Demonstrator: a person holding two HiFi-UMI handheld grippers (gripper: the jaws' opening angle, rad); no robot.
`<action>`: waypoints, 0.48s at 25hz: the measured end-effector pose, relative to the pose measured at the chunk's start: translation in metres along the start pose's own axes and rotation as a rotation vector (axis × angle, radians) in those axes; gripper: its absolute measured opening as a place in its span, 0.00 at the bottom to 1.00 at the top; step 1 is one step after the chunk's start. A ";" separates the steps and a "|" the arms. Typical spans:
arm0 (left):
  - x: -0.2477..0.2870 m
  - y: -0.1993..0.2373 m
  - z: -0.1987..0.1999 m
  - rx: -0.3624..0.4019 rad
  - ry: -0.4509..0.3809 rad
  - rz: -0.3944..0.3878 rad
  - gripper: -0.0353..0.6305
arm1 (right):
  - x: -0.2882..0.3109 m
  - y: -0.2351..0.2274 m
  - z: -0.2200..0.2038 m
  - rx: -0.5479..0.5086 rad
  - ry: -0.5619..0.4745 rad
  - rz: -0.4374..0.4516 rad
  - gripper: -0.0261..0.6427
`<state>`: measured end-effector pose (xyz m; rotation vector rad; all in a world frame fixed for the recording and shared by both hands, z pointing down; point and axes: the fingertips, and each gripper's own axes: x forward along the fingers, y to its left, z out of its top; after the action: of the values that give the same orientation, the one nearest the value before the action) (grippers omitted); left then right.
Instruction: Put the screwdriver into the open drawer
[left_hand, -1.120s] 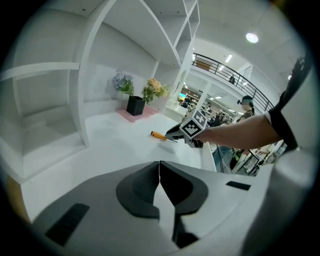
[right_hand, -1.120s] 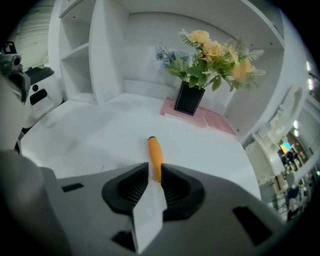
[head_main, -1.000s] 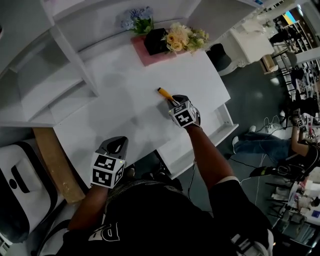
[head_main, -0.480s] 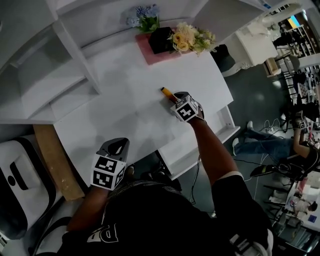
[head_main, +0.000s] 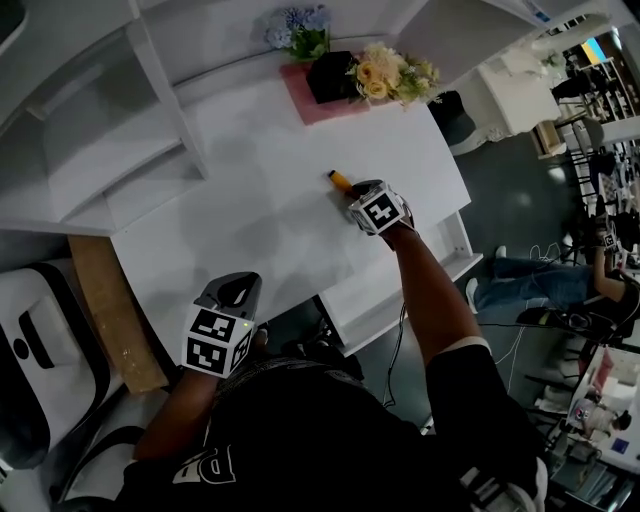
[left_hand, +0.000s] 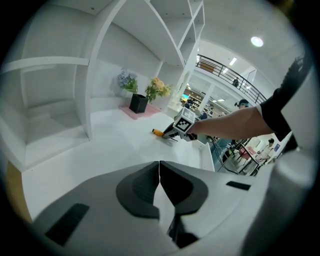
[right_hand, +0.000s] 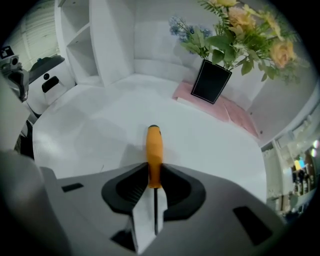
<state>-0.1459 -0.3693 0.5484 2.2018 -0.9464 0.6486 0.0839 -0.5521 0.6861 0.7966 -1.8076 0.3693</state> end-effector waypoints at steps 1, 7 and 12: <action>-0.001 0.000 -0.001 -0.002 -0.001 0.001 0.08 | 0.000 -0.001 -0.001 0.001 0.006 -0.008 0.17; -0.012 -0.001 -0.002 -0.005 -0.015 0.007 0.08 | -0.003 0.008 -0.006 -0.008 0.021 -0.020 0.17; -0.014 -0.007 -0.003 0.006 -0.023 -0.003 0.08 | -0.017 0.018 -0.009 -0.033 0.013 -0.034 0.17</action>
<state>-0.1499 -0.3573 0.5385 2.2204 -0.9534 0.6266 0.0816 -0.5272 0.6761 0.7989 -1.7812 0.3213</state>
